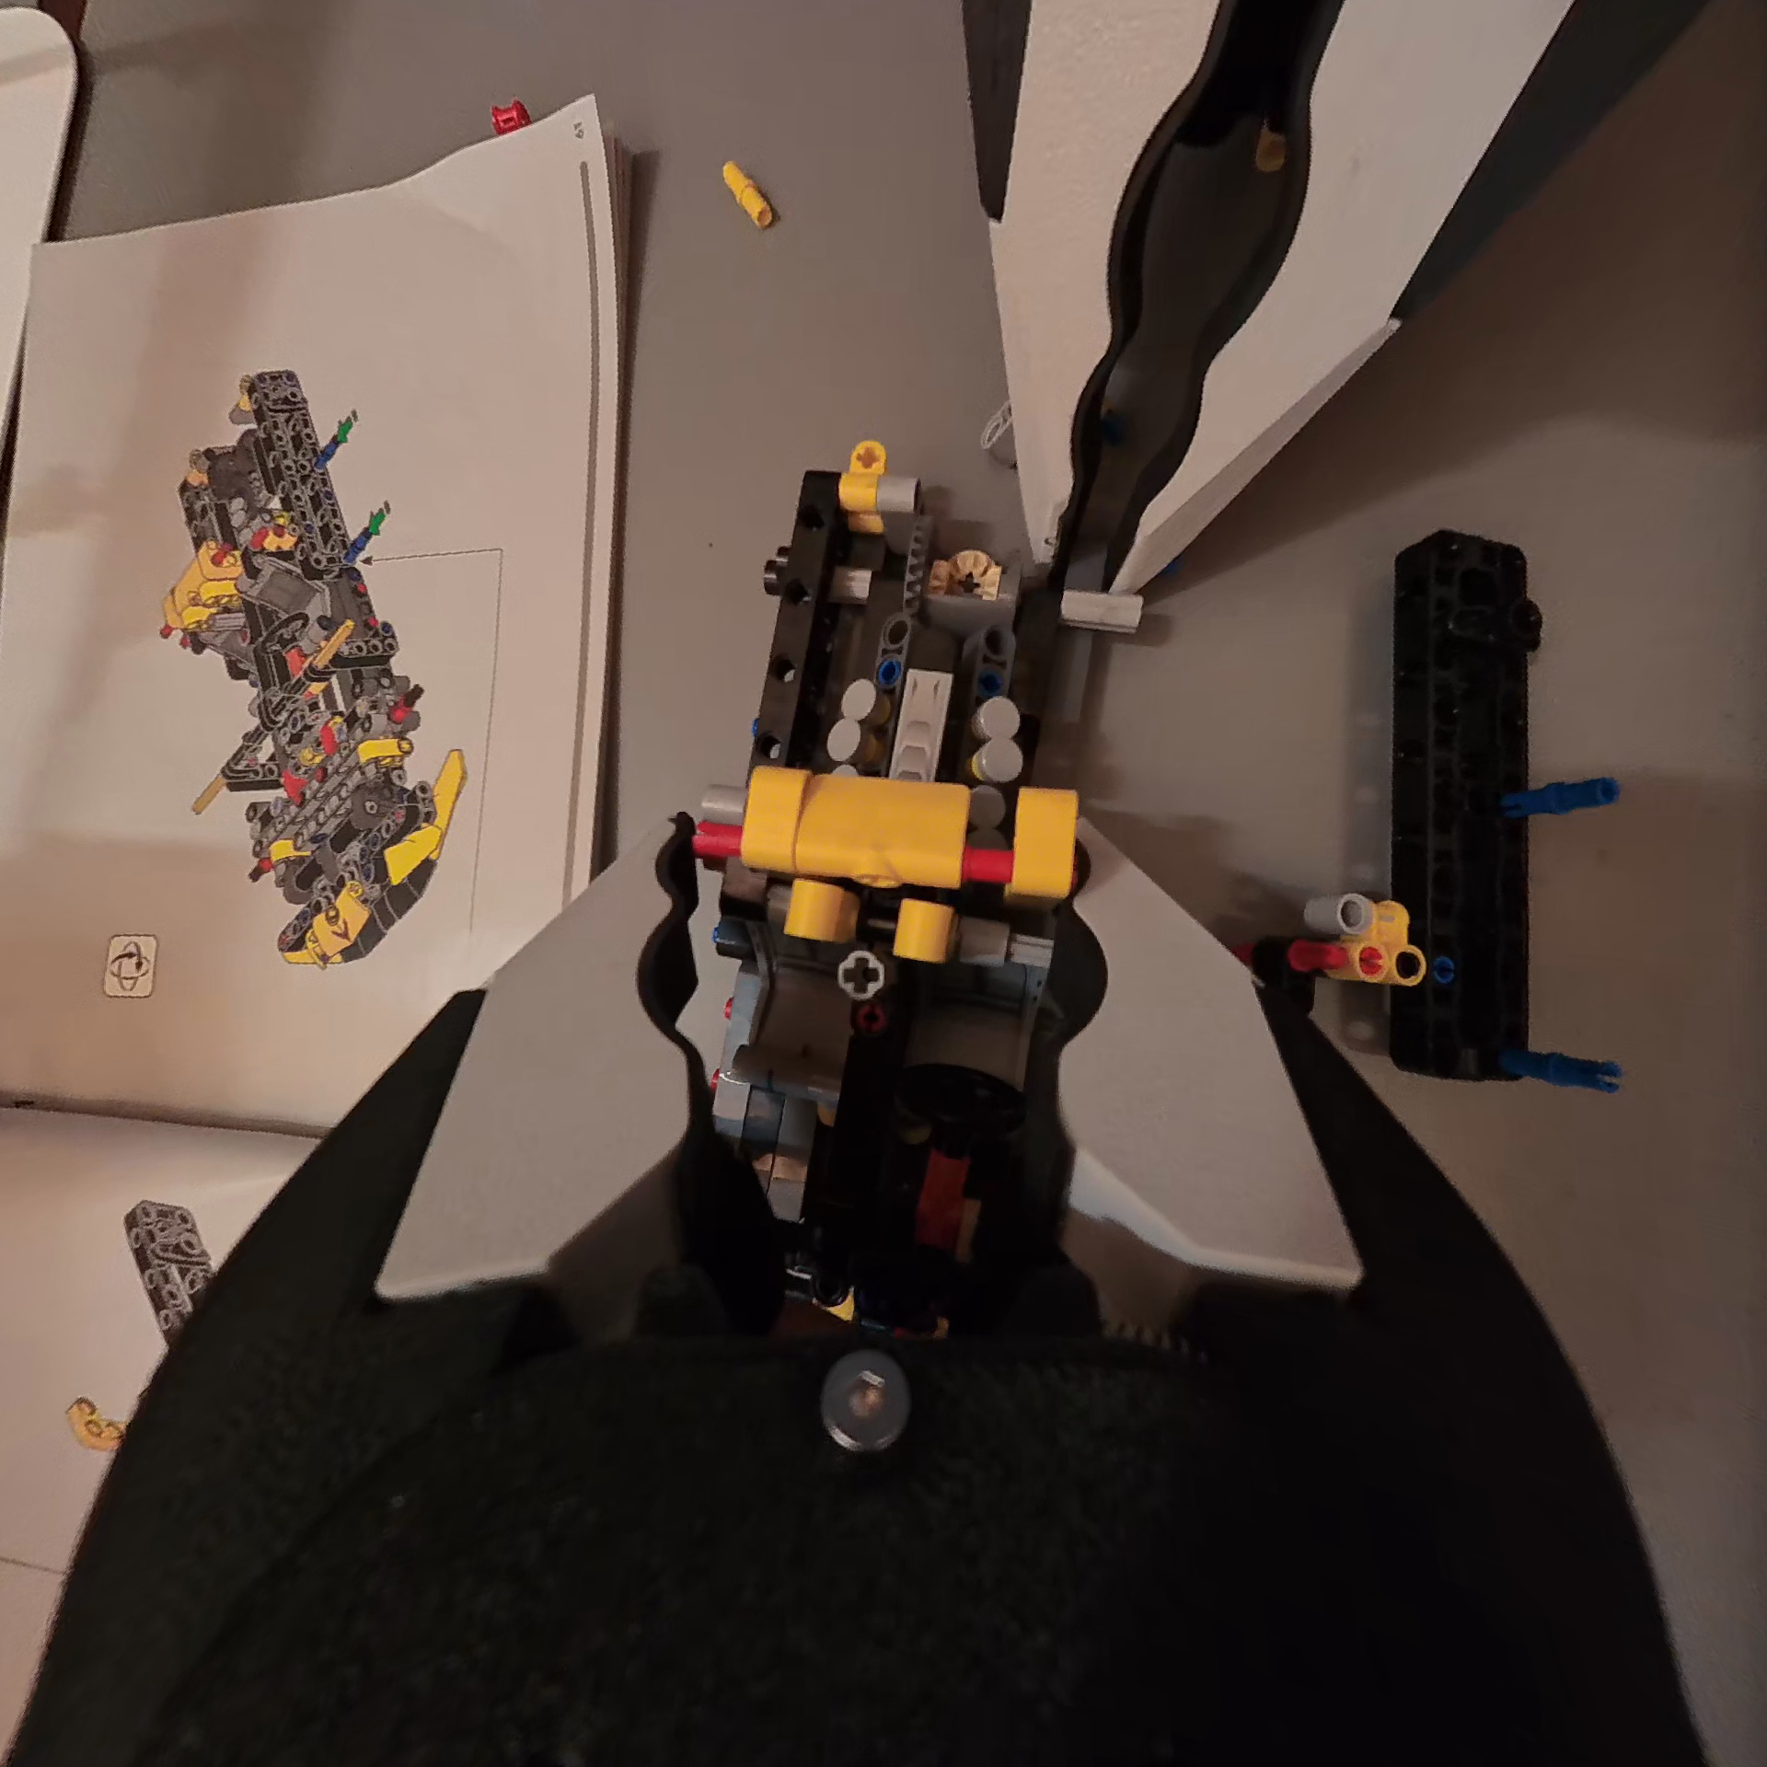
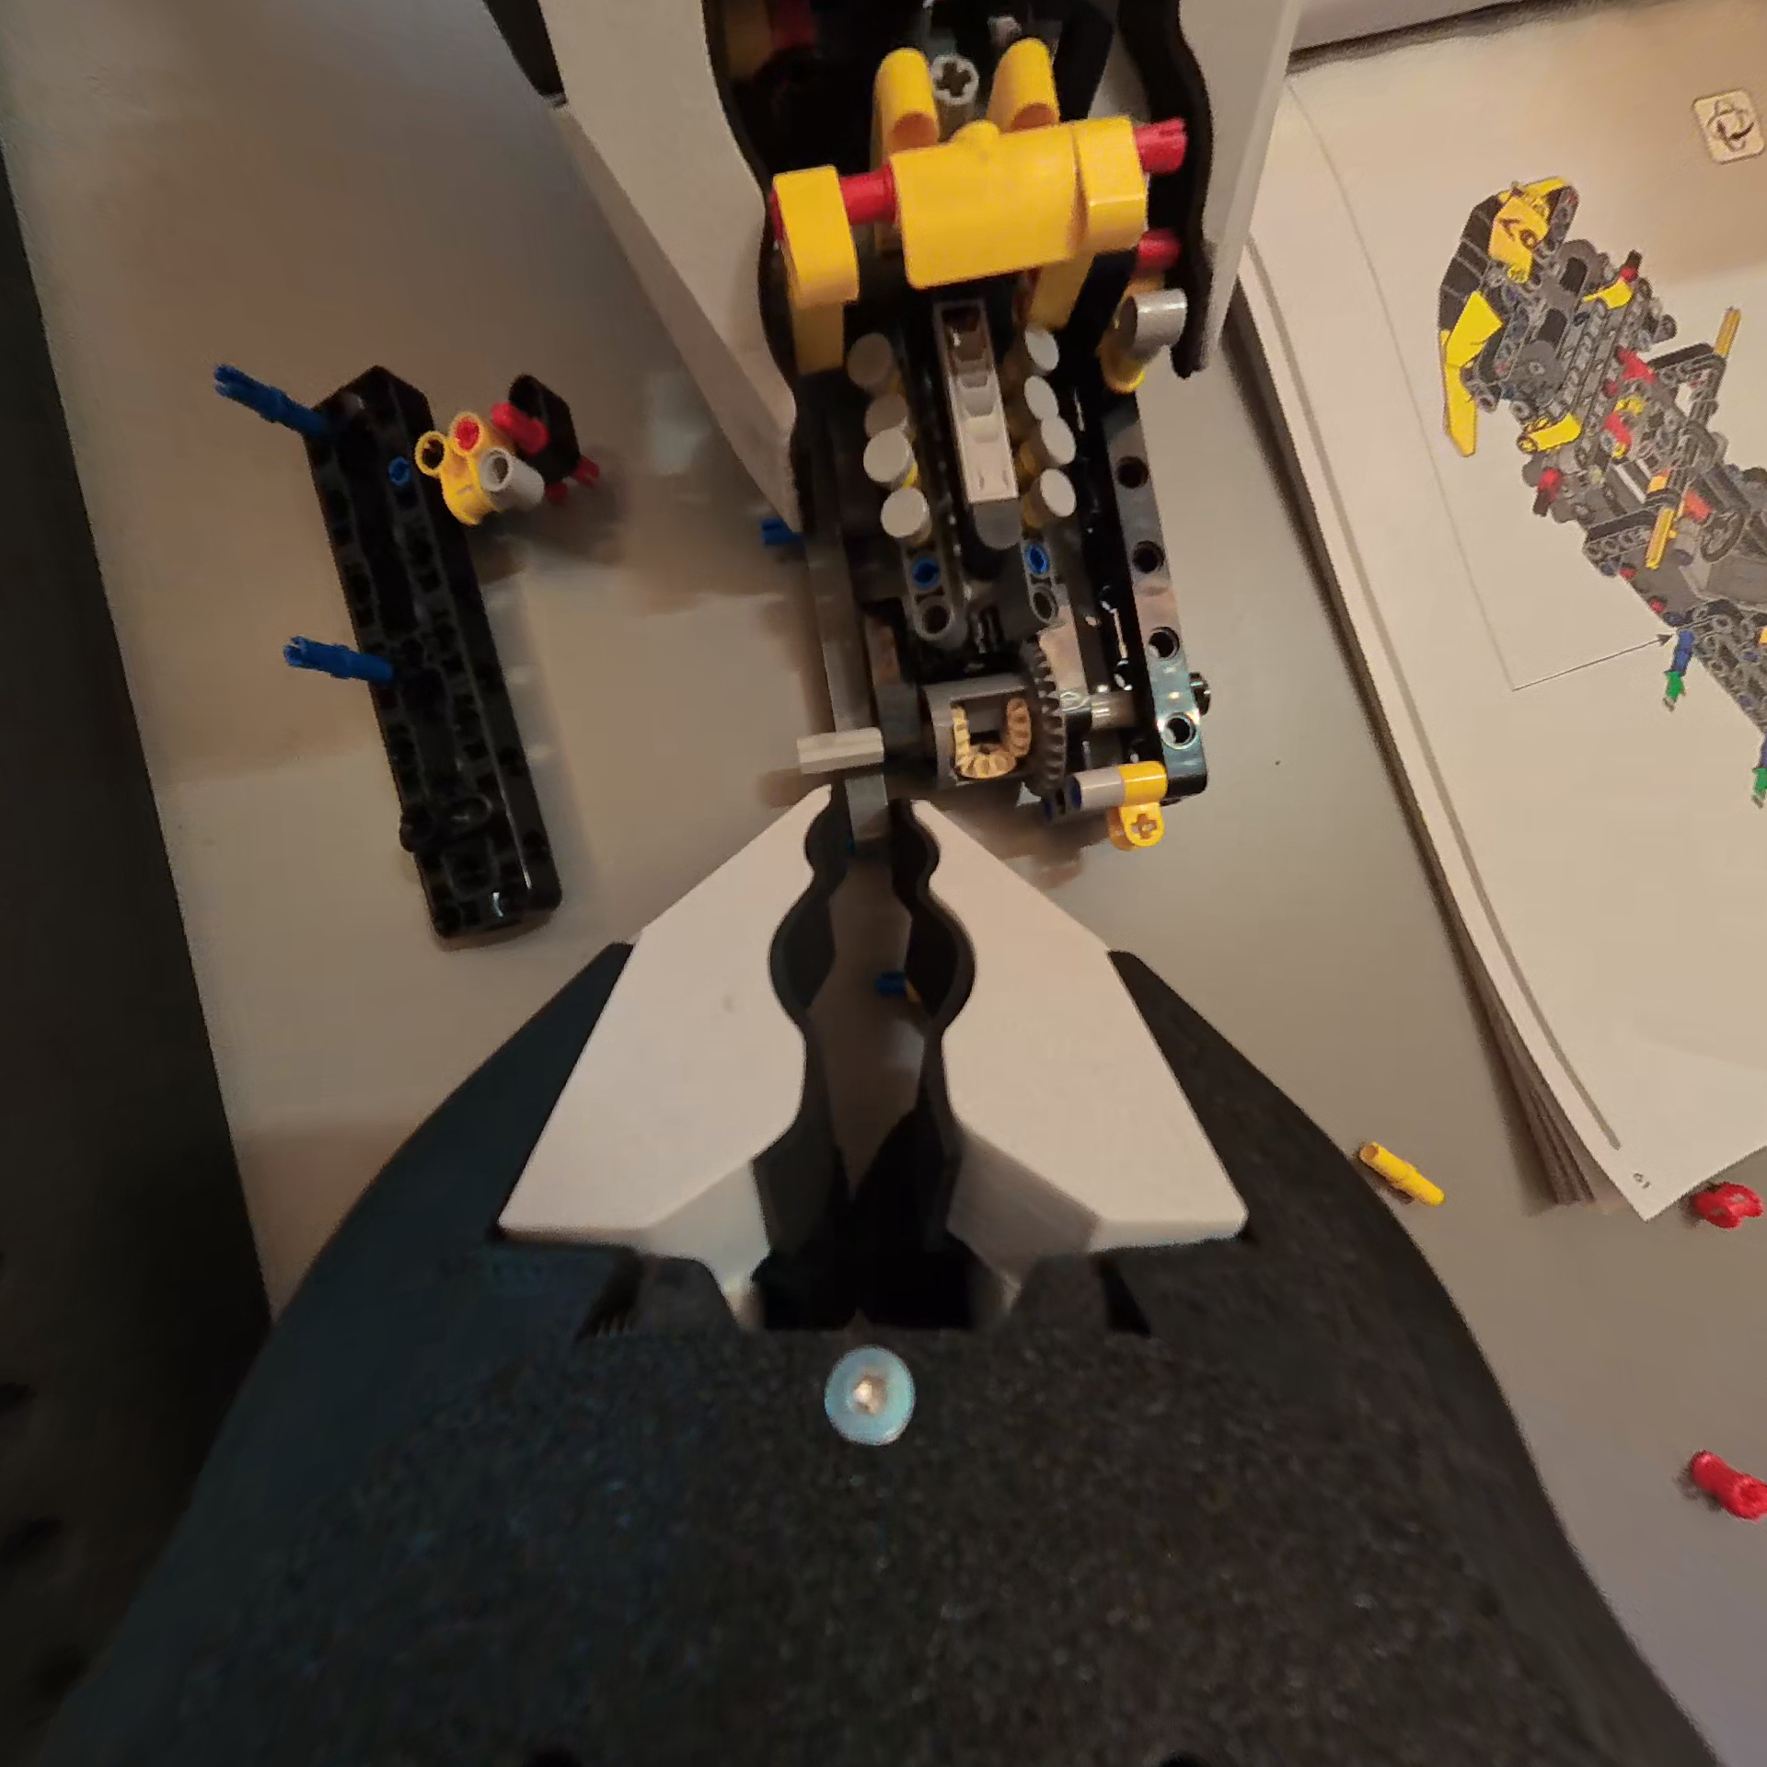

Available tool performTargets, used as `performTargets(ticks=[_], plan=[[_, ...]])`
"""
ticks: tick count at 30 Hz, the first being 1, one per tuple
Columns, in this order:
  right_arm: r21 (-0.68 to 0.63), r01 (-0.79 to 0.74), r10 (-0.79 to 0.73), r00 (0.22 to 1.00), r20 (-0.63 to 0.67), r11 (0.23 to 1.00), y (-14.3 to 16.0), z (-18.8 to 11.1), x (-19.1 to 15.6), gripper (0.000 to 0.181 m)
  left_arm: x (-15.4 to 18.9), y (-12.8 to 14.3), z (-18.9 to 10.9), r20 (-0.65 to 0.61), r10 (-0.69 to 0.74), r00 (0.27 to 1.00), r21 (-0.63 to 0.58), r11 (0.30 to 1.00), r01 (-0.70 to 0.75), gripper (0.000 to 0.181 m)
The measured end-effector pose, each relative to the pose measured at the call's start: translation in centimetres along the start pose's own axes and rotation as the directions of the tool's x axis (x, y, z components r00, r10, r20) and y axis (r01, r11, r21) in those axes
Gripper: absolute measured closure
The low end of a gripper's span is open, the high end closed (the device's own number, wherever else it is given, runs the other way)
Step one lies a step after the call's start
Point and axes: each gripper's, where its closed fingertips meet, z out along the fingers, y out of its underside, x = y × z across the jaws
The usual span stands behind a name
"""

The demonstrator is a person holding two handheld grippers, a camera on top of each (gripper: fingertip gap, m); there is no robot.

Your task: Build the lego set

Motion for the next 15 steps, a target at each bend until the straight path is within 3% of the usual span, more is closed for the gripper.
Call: performTargets(ticks=[4,7,11,15], plan=[[0.051,-0.057,0.056,0.998,0.028,0.997,-0.2,-0.1,0.0,0.172,0.0,0.0,0.0,0.002,-0.003,1.000,0.001,1.000,0.003,0.107],[0.099,-0.156,0.152,0.987,0.047,0.983,-0.6,-1.5,-0.4,0.157,0.0,-0.1,0.0,0.006,-0.002,1.000,0.001,1.000,0.002,0.106],[0.047,-0.288,0.289,0.957,-0.036,0.957,0.8,-1.7,-0.8,0.165,0.0,-0.1,0.1,0.009,-0.005,1.000,0.003,1.000,0.005,0.106],[0.076,-0.417,0.421,0.905,-0.060,0.906,0.4,-1.1,-1.7,0.164,-0.1,-0.2,0.1,0.015,-0.010,1.000,0.002,1.000,0.010,0.106]])
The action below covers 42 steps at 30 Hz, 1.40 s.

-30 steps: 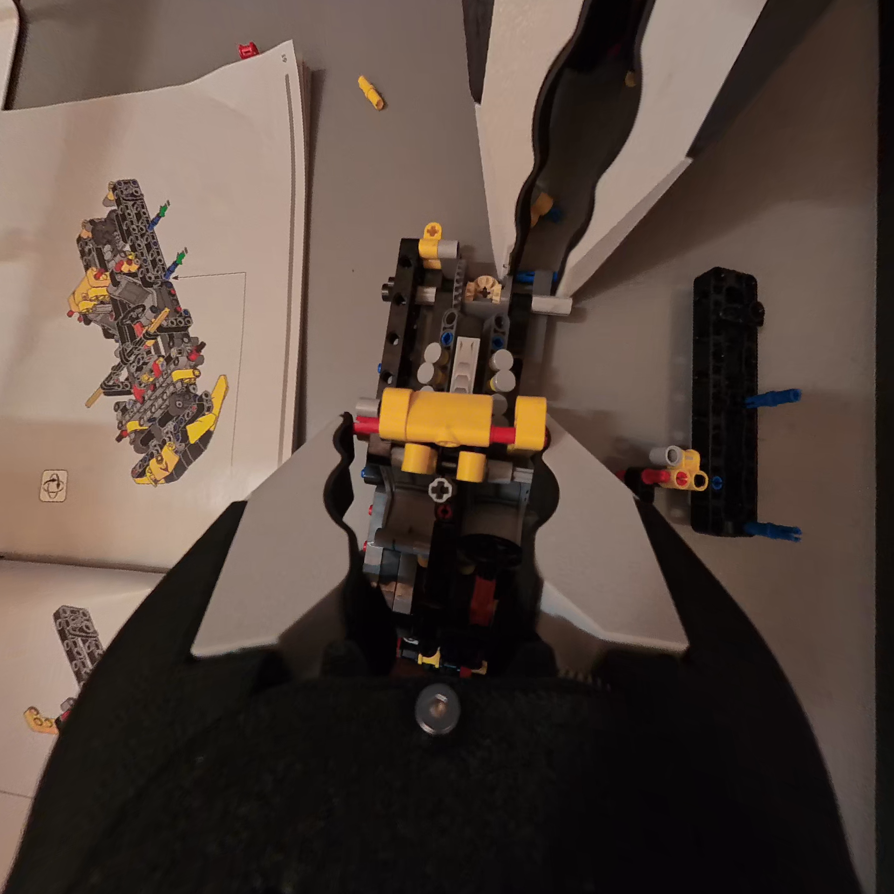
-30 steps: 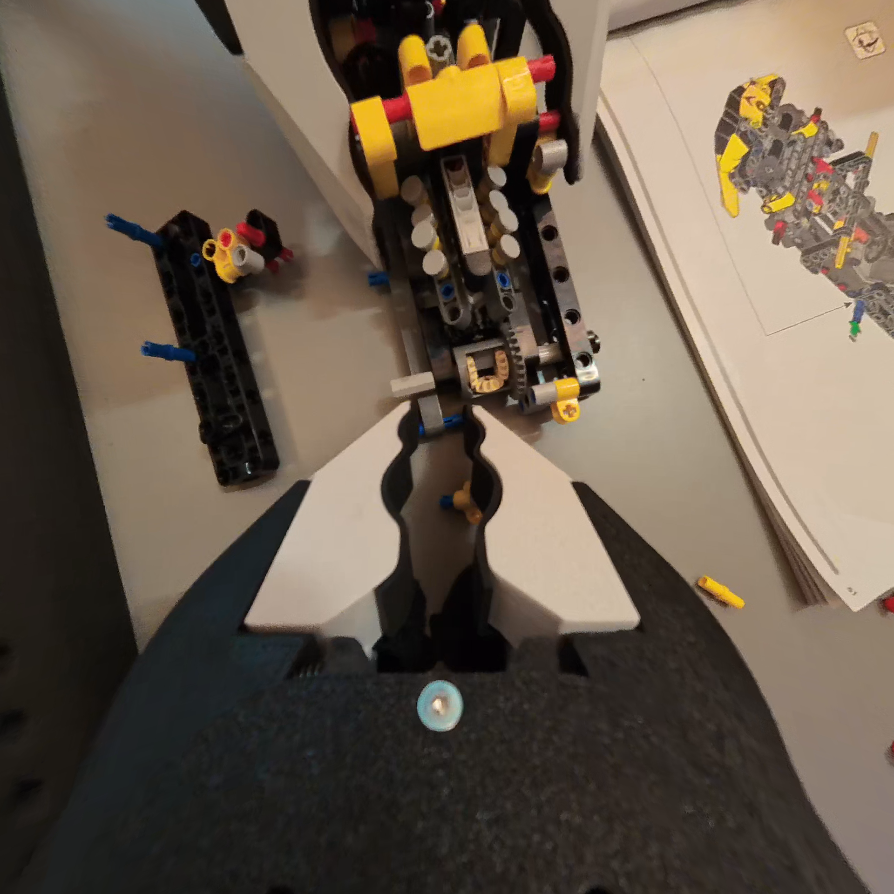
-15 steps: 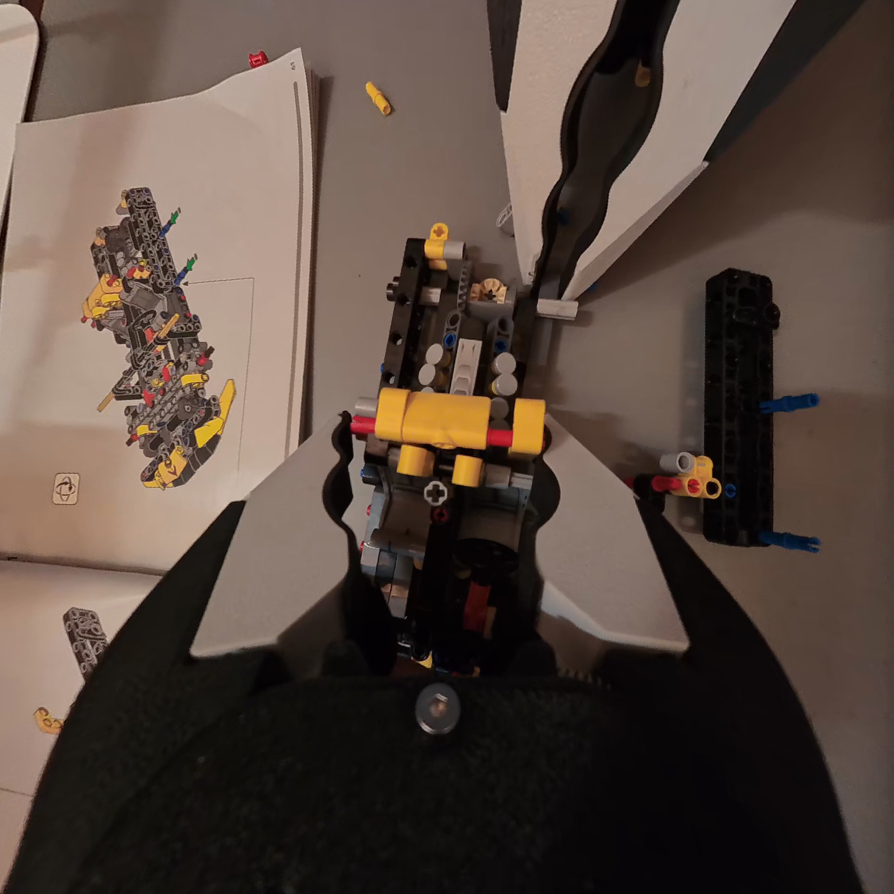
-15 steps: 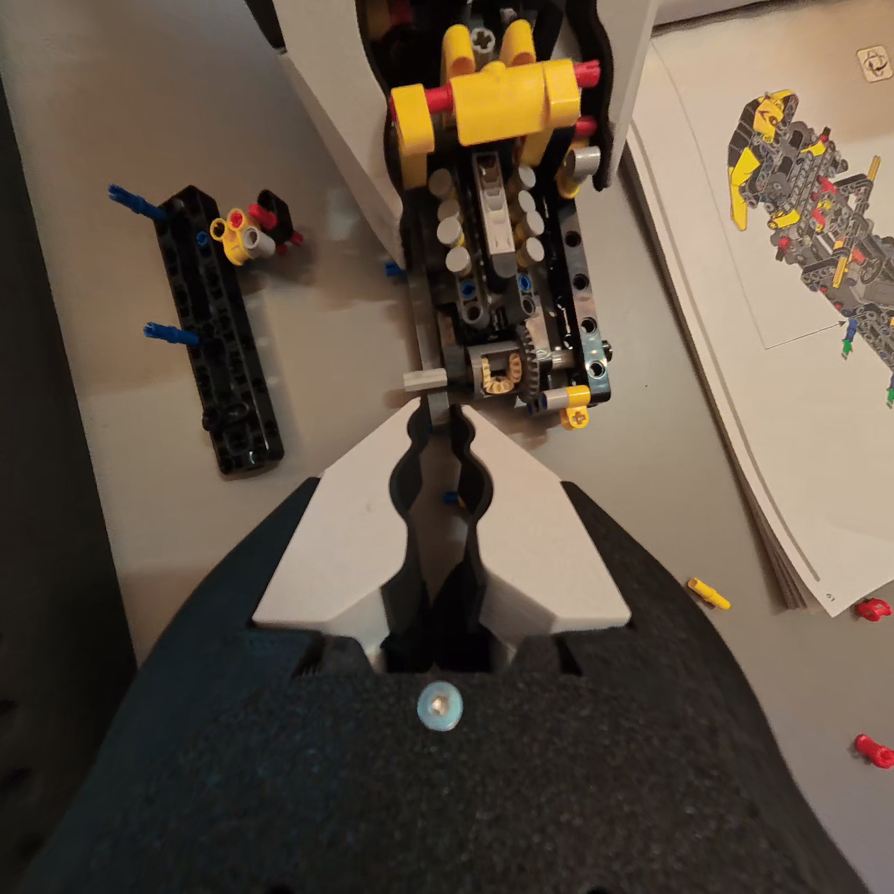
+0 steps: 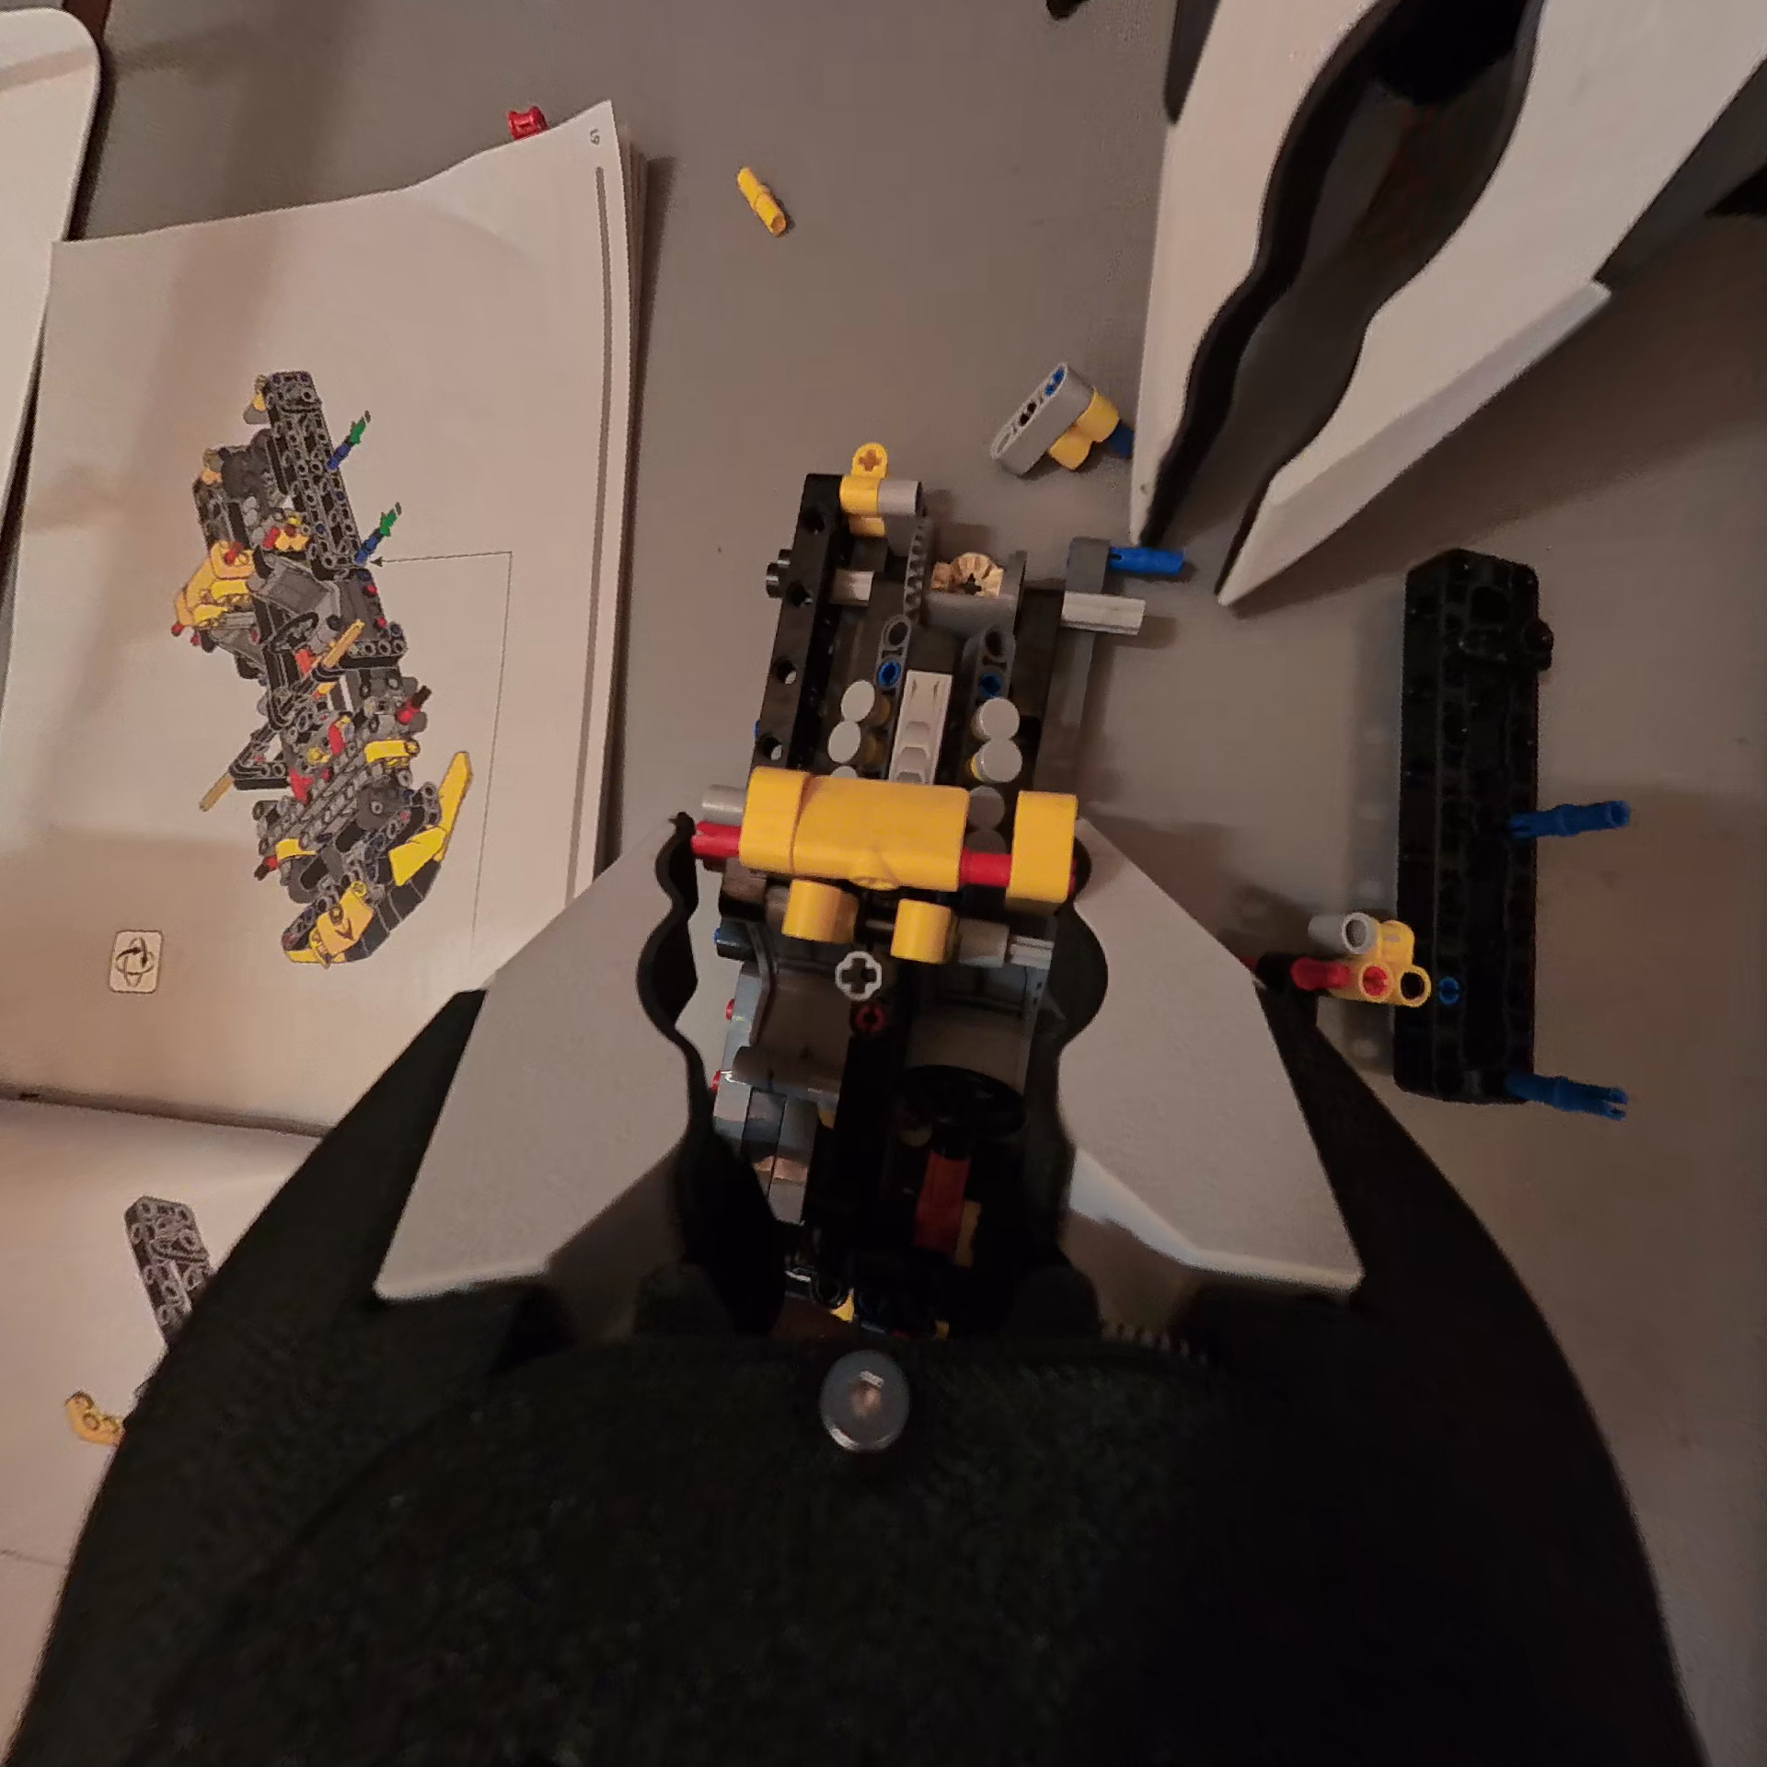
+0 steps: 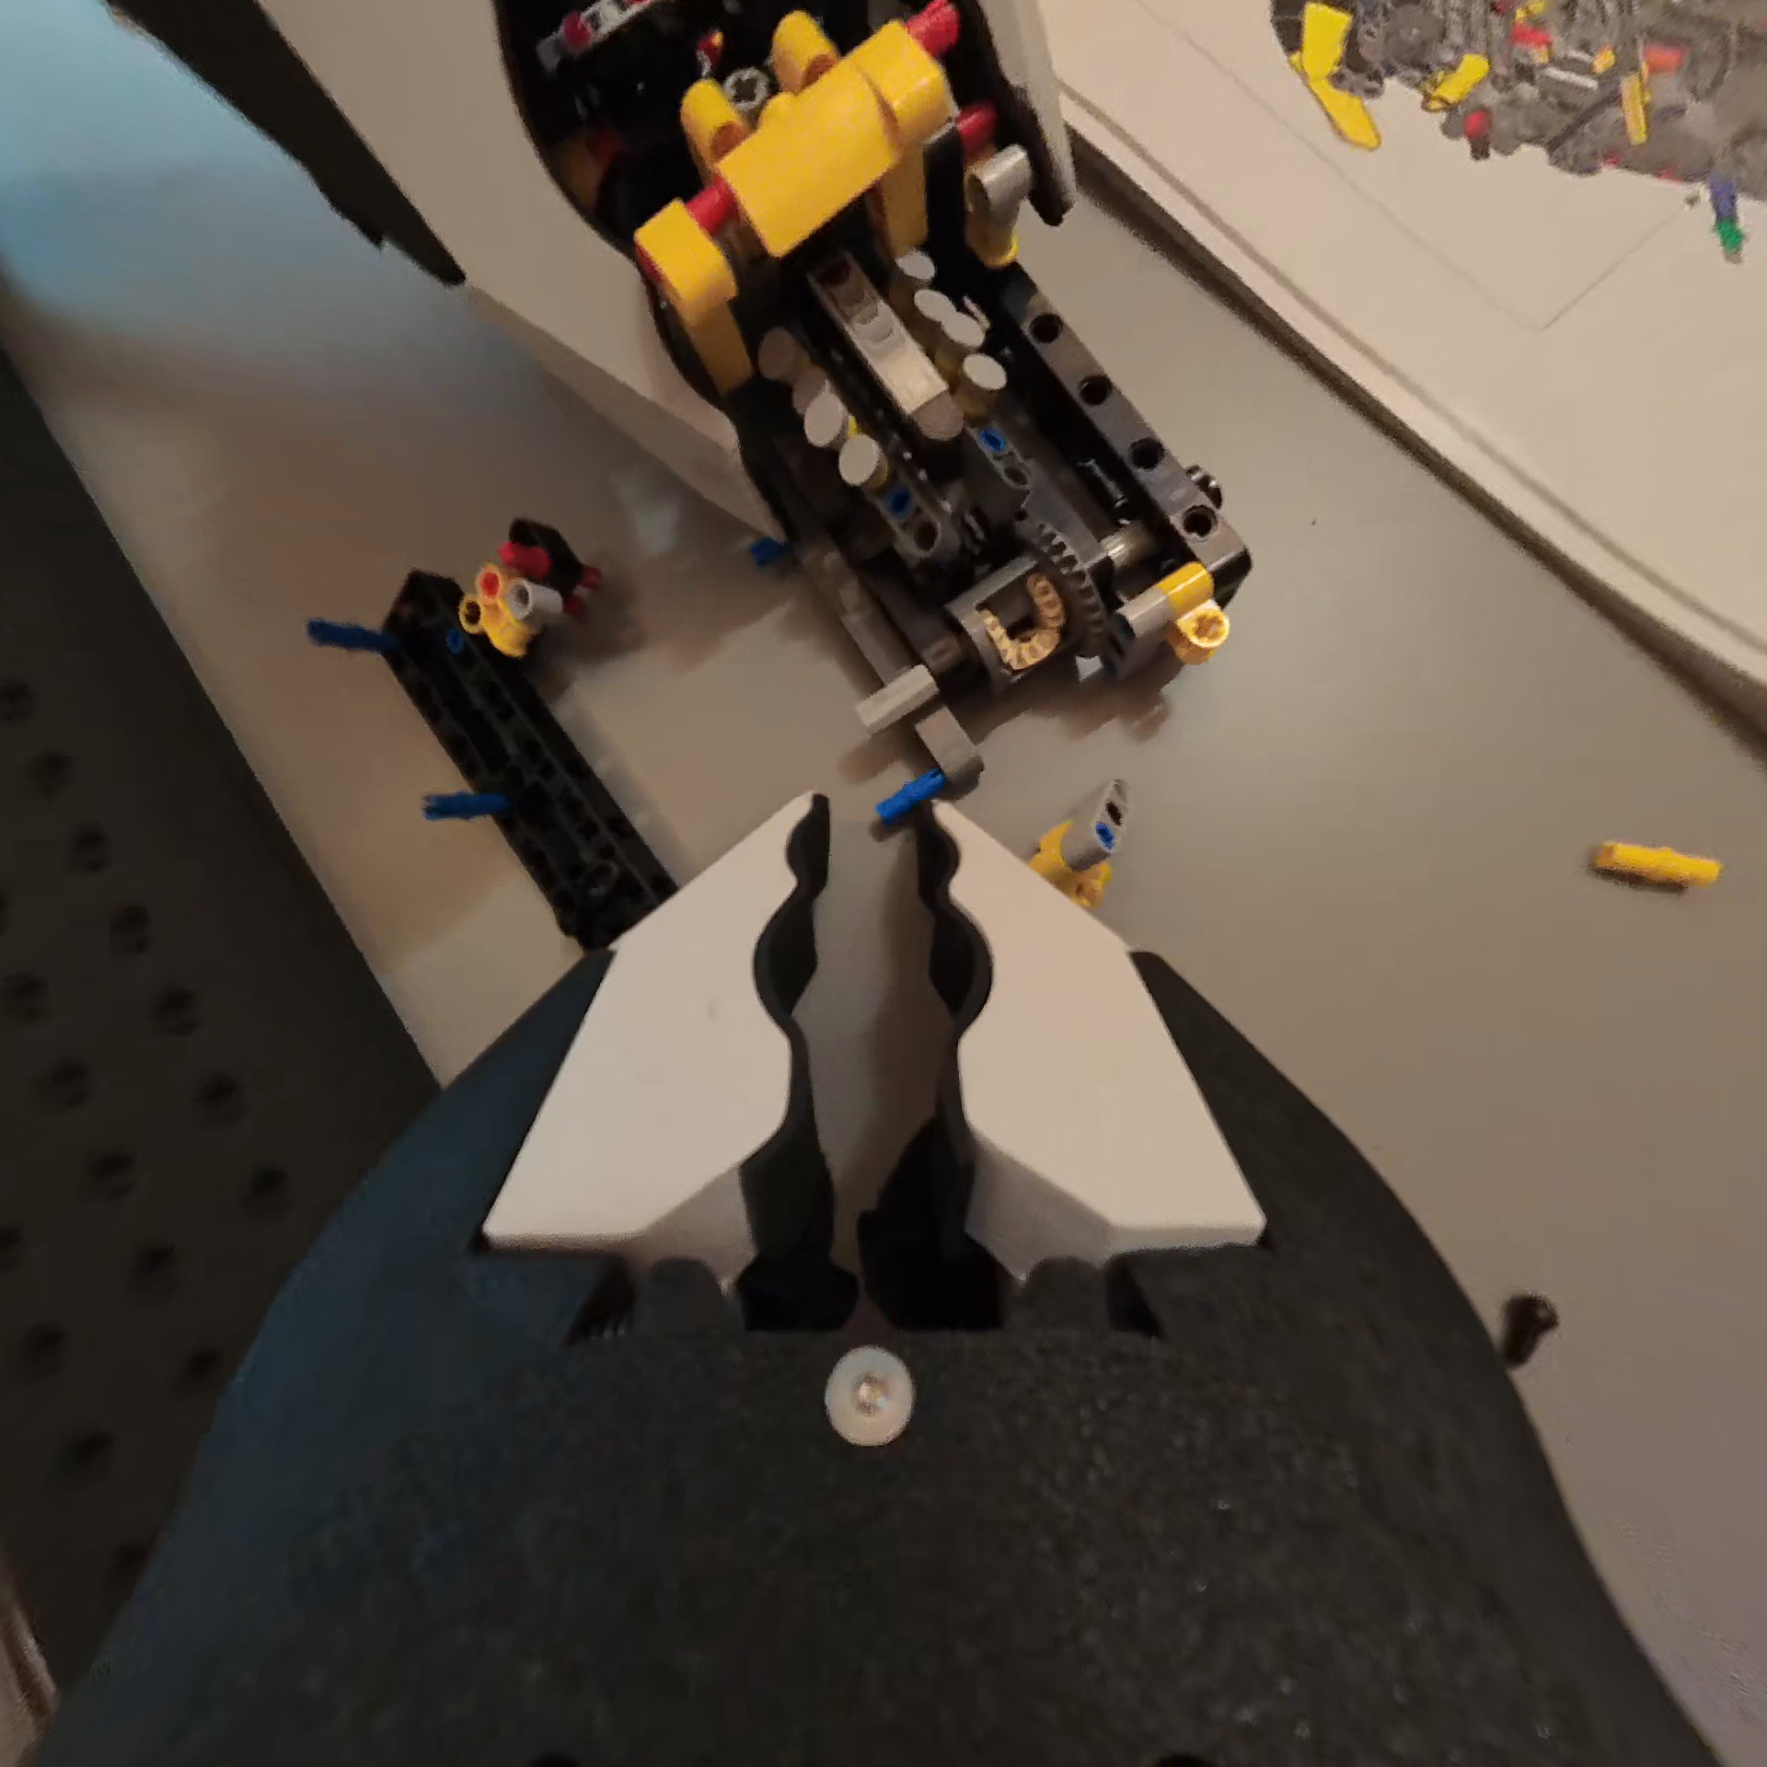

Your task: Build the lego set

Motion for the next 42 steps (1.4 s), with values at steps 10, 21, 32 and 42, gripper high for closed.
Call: performTargets(ticks=[10,21,32,42], plan=[[0.025,-0.304,0.305,0.944,-0.124,0.952,-0.1,0.4,1.4,0.175,-0.3,-0.1,0.2,0.046,-0.048,0.998,-0.013,0.999,0.048,0.106],[-0.063,-0.367,0.364,0.930,-0.054,0.928,0.9,-0.3,-0.2,0.176,0.4,-0.4,0.1,0.066,-0.024,0.998,-0.025,0.999,0.025,0.111],[0.010,-0.167,0.167,0.972,-0.169,0.986,0.0,-0.3,2.2,0.176,0.7,-2.5,-1.4,-0.019,-0.072,0.997,0.050,0.996,0.073,0.095],[0.131,-0.288,0.306,0.940,-0.153,0.949,0.1,-0.2,1.4,0.162,0.5,-3.5,1.6,-0.192,0.079,0.978,-0.335,0.932,-0.141,0.094]])
